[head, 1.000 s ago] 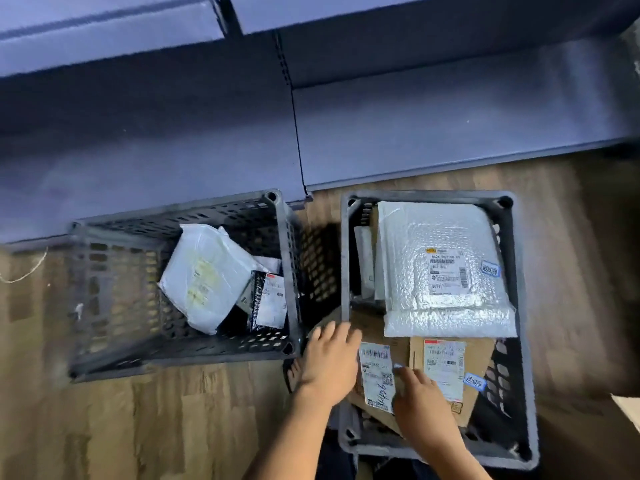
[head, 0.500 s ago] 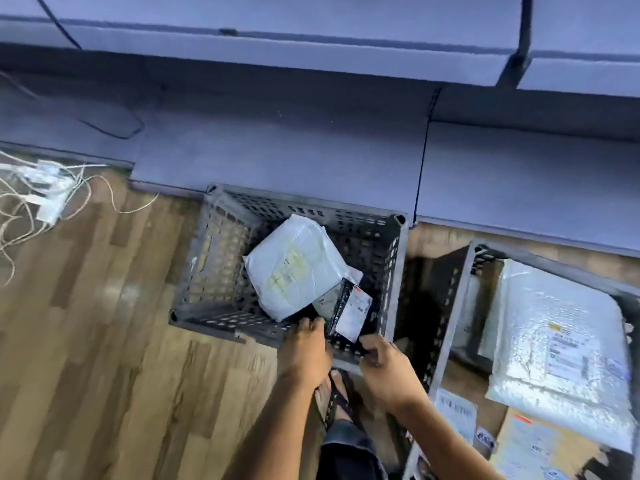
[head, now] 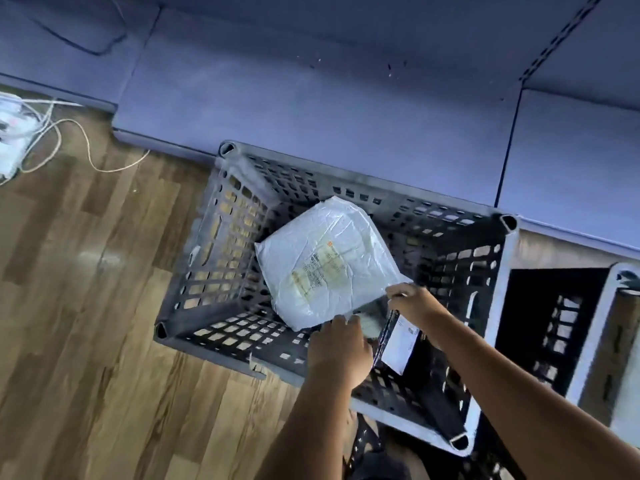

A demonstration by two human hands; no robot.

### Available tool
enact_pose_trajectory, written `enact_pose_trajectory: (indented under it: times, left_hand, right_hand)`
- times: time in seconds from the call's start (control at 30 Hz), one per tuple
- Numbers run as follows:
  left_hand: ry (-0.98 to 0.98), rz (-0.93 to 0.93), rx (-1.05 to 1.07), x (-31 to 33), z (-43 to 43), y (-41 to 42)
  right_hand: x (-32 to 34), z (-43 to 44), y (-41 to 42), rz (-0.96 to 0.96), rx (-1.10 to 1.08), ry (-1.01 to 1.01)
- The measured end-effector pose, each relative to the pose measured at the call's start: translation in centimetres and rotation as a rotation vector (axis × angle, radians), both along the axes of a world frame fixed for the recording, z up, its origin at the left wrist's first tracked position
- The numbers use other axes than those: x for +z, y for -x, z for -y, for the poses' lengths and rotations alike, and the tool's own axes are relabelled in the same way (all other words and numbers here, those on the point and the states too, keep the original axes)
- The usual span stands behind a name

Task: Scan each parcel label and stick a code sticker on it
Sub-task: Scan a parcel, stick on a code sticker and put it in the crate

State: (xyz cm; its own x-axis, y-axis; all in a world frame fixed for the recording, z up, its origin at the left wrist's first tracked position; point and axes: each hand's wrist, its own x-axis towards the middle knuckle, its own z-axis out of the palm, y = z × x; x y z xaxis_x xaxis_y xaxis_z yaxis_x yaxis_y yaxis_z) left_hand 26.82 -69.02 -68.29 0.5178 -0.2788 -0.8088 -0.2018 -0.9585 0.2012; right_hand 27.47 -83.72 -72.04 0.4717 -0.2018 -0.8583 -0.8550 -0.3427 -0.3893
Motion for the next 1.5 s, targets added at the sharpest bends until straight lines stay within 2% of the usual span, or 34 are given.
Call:
enact_pose_trajectory:
  times: [0.17, 0.27, 0.37, 0.63, 0.87, 1.03, 1.2, 1.5]
  left_hand:
    - [-0.048, -0.060, 0.056, -2.7, -2.8, -0.1]
    - [-0.058, -0.048, 0.077, -3.6, -3.7, -0.6]
    - [-0.051, -0.043, 0.061, -3.5, -3.6, -0.8]
    - [-0.044, -0.032, 0.048, 0.4, -2.3, -0.8]
    - [0.012, 0.061, 0.046, 6.0, -2.3, -0.8]
    - [0.004, 0.069, 0.158, 10.4, -4.8, 0.2]
    - [0.003, 0.132, 0.213, 18.2, -6.8, -1.1]
    - [0.035, 0.304, 0.278, 33.8, -7.1, -2.8]
  right_hand:
    - [-3.3, 0.0, -2.0, -0.104, 0.074, -0.039]
    - [-3.9, 0.0, -2.3, -0.149, 0.036, -0.055]
    - [-3.8, -0.1, -1.9, -0.116, 0.017, 0.012]
    - [2.8, -3.3, -1.7, 0.184, -0.019, 0.208]
    - [8.4, -4.6, -2.4, 0.156, -0.028, 0.057]
    - [15.4, -3.4, -1.1, 0.183, 0.007, 0.097]
    - [27.3, -1.1, -1.4, 0.198, 0.025, 0.099]
    - [47.0, 2.8, -2.0, 0.451, 0.149, 0.052]
